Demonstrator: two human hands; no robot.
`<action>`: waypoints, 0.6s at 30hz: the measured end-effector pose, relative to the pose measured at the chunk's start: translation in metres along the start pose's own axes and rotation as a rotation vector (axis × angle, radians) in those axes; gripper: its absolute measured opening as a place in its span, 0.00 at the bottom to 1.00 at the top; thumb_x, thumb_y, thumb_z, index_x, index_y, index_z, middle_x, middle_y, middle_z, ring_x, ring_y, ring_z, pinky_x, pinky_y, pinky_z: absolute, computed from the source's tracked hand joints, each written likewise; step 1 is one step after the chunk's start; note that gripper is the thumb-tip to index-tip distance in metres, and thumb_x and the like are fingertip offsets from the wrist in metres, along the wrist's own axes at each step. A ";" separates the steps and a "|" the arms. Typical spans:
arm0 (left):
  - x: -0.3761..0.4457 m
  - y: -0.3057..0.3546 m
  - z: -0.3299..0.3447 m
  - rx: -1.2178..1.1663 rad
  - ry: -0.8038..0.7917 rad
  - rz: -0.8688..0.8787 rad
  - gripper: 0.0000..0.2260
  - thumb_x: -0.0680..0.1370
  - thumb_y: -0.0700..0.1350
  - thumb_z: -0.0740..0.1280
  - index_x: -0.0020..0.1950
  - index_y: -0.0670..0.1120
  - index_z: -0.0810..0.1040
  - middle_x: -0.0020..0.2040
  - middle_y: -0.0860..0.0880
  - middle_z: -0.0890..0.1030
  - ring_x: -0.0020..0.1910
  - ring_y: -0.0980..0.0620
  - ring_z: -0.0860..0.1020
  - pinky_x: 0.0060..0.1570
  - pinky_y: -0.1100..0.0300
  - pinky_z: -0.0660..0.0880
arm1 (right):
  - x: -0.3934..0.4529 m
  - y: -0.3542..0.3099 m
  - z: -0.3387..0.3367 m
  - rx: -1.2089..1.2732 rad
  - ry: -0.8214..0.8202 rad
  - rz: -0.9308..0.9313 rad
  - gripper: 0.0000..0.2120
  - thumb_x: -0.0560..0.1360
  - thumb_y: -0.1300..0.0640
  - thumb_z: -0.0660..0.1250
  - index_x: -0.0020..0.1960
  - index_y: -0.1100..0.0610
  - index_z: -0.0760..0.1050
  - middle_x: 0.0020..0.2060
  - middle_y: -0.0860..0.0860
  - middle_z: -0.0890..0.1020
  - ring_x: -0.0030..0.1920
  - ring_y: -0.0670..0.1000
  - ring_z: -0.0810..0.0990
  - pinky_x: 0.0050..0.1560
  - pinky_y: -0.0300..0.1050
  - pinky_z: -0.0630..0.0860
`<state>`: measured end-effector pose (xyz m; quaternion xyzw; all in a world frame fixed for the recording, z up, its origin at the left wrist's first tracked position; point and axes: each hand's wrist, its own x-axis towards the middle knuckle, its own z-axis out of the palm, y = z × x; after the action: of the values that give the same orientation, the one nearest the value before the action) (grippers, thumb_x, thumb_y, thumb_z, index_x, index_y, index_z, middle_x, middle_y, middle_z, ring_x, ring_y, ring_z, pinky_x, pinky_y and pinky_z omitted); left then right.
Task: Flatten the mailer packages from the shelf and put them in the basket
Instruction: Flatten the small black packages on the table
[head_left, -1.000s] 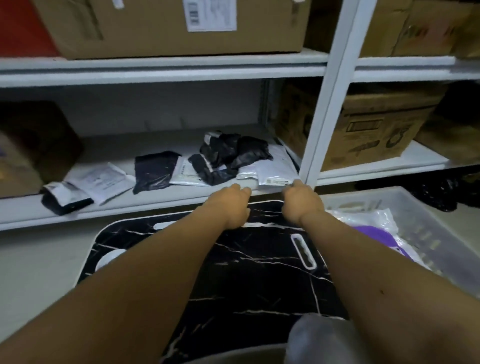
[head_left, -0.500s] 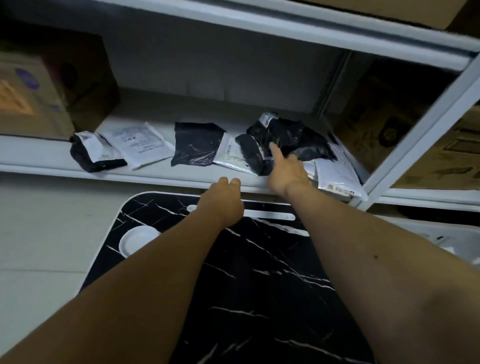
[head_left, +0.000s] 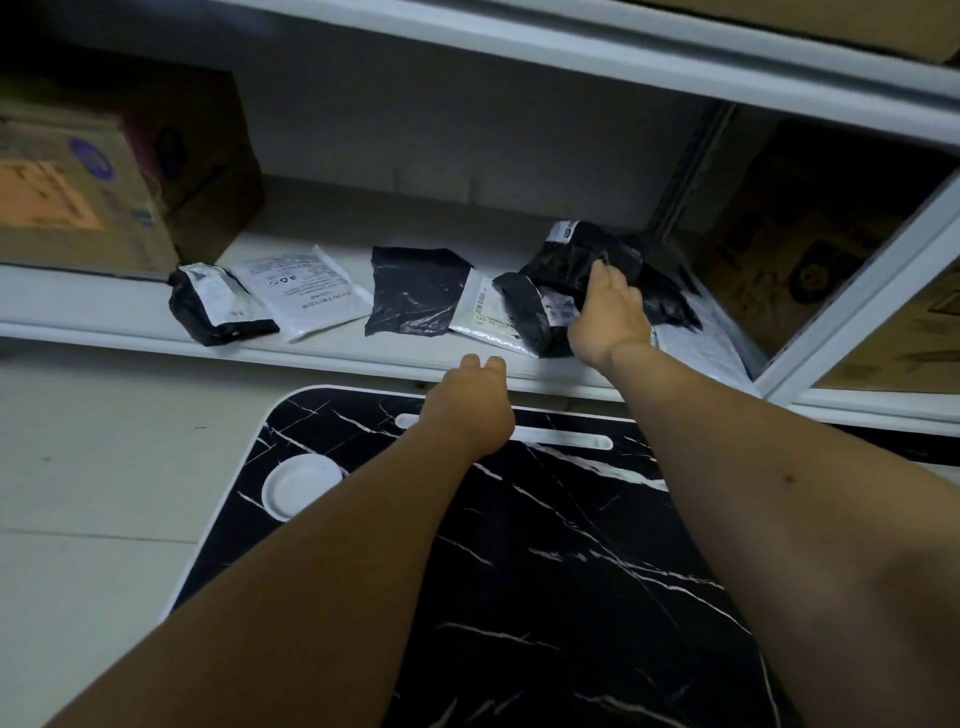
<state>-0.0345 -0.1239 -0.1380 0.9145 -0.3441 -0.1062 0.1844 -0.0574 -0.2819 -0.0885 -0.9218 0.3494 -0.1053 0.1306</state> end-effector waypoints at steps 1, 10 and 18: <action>-0.003 0.002 -0.004 0.010 0.007 0.006 0.16 0.79 0.42 0.60 0.67 0.42 0.66 0.62 0.42 0.69 0.60 0.42 0.72 0.56 0.50 0.73 | -0.003 -0.001 -0.008 0.009 0.028 -0.013 0.36 0.76 0.66 0.61 0.79 0.58 0.48 0.77 0.51 0.55 0.72 0.58 0.59 0.69 0.54 0.63; -0.067 0.018 -0.041 0.055 0.047 0.013 0.18 0.79 0.42 0.59 0.68 0.43 0.65 0.63 0.43 0.69 0.60 0.42 0.72 0.56 0.50 0.72 | -0.073 -0.003 -0.078 0.070 0.163 -0.097 0.37 0.75 0.67 0.63 0.79 0.57 0.49 0.77 0.51 0.55 0.72 0.58 0.59 0.70 0.53 0.62; -0.140 0.032 -0.053 0.106 -0.025 -0.037 0.19 0.78 0.44 0.61 0.69 0.44 0.64 0.66 0.42 0.67 0.63 0.40 0.71 0.59 0.47 0.72 | -0.165 -0.008 -0.096 0.164 0.119 -0.114 0.30 0.75 0.67 0.61 0.75 0.58 0.58 0.73 0.53 0.63 0.68 0.59 0.64 0.63 0.52 0.67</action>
<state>-0.1402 -0.0385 -0.0671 0.9279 -0.3344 -0.1026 0.1294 -0.2011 -0.1809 -0.0125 -0.9185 0.2940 -0.1953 0.1785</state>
